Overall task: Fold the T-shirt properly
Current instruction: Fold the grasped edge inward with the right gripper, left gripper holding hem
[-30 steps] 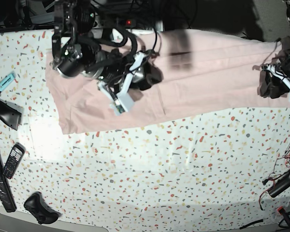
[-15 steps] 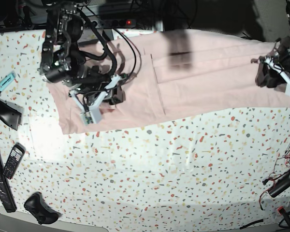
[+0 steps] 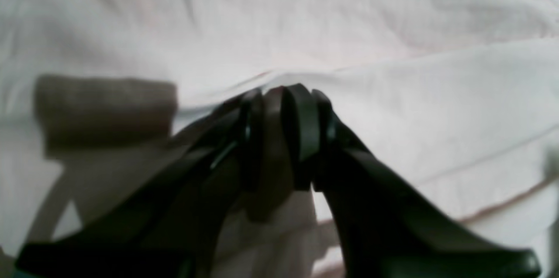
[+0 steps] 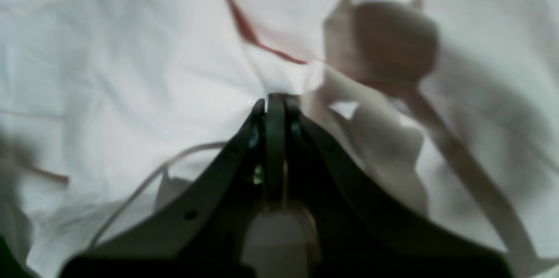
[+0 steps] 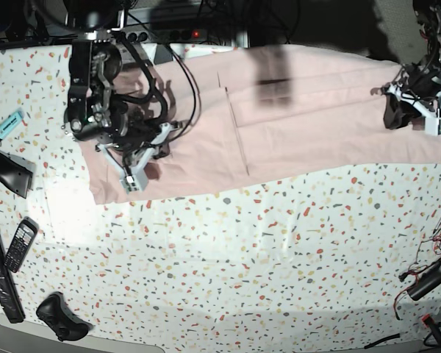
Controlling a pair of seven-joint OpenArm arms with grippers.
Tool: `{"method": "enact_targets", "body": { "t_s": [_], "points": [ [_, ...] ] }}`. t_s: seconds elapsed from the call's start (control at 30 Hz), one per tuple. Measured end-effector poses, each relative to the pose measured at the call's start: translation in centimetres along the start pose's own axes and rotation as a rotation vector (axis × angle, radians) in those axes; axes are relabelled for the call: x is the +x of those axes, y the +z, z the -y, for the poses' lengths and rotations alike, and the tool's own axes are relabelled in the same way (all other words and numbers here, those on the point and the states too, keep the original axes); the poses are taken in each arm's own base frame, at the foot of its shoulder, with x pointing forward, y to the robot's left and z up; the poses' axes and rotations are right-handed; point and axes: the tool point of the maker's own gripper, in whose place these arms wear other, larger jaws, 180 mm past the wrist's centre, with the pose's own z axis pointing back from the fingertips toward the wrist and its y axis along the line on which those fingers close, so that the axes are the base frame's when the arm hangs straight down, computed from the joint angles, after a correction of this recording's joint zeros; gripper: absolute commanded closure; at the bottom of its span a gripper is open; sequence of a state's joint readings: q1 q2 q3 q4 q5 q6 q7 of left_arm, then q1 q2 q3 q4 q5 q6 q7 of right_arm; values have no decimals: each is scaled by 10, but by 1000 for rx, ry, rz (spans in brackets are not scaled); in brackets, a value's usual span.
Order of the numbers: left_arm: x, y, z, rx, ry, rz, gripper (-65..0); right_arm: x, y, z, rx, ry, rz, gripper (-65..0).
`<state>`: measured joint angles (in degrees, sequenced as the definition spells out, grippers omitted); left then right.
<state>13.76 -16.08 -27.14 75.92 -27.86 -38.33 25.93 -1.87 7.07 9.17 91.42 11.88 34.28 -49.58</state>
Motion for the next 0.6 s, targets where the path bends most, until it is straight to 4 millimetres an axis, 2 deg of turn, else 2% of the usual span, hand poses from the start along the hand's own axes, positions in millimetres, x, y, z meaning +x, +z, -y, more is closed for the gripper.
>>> {"method": "enact_targets", "body": {
  "t_s": [0.13, 0.27, 0.4, 0.53, 0.6],
  "points": [
    [1, -21, 7, -41, 39, 15, -114, 0, 13, 35, -79, -41, 27, 0],
    [12, -46, 23, -109, 58, 36, -114, -2, 26, 65, -142, -49, 27, 0],
    [20, -68, 45, -176, 45, 27, -114, -20, 33, 95, -194, -74, -19, 0],
    [24, -78, 63, -224, 10, 11, -114, -37, 39, 126, -231, -150, -18, 0],
    [26, -81, 68, -236, 1, 6, -114, -42, 41, 135, -243, -175, -18, 0]
  ]
}}
